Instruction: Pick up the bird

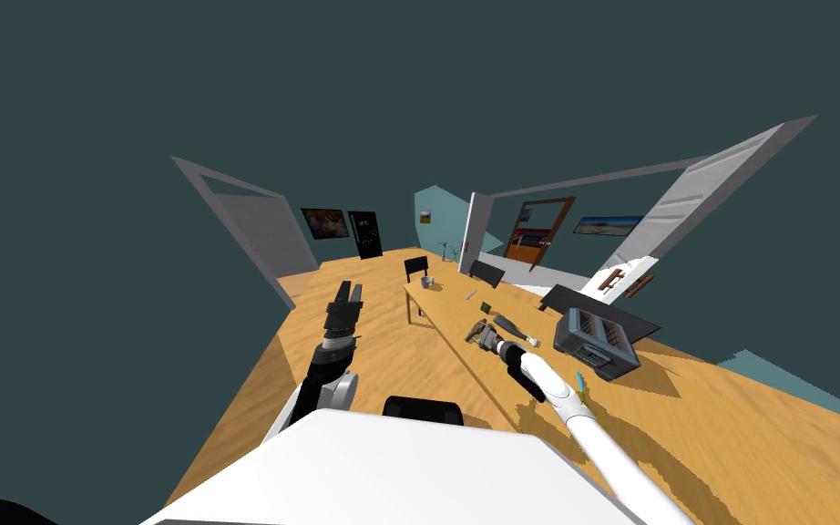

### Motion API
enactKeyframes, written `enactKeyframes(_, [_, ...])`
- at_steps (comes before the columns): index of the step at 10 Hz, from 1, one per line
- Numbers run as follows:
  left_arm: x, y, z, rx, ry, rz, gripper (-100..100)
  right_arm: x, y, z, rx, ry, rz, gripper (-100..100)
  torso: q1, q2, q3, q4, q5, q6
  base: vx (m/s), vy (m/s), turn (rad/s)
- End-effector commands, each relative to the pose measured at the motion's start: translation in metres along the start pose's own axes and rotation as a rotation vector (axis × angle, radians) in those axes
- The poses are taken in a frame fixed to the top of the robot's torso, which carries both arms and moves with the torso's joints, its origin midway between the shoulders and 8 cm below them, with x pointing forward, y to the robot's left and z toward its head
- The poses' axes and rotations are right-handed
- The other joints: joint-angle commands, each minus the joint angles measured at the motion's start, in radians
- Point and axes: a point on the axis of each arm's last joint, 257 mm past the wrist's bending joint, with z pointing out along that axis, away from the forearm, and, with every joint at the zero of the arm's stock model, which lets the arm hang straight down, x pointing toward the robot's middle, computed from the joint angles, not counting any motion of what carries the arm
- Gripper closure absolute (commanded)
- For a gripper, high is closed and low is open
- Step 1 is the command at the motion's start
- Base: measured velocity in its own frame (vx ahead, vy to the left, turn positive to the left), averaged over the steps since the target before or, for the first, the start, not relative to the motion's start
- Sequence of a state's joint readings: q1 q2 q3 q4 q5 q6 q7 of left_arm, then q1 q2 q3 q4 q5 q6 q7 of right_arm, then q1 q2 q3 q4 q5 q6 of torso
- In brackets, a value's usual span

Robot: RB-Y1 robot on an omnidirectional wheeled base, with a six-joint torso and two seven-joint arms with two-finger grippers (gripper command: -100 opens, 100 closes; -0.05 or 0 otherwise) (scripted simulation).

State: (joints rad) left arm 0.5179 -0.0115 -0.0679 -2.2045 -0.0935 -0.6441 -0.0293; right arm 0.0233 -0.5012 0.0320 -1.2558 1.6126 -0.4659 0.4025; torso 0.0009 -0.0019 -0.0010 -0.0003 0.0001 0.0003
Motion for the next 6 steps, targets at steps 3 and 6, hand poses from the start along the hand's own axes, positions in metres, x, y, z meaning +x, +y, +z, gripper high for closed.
enactKeyframes(3, [0.0,0.0,0.0,0.0,0.0,0.0,0,0.042,-0.001,0.001,-0.051,0.105,-0.162,-100,0.0,0.0,0.0,0.0,0.0,0.0,0.029,0.014,0.01])
enactKeyframes(6, [0.0,0.0,0.0,0.0,0.0,0.0,0,0.063,-0.001,-0.001,-0.082,0.159,-0.251,-100,0.0,0.0,0.0,0.0,0.0,0.0,0.026,0.017,0.008])
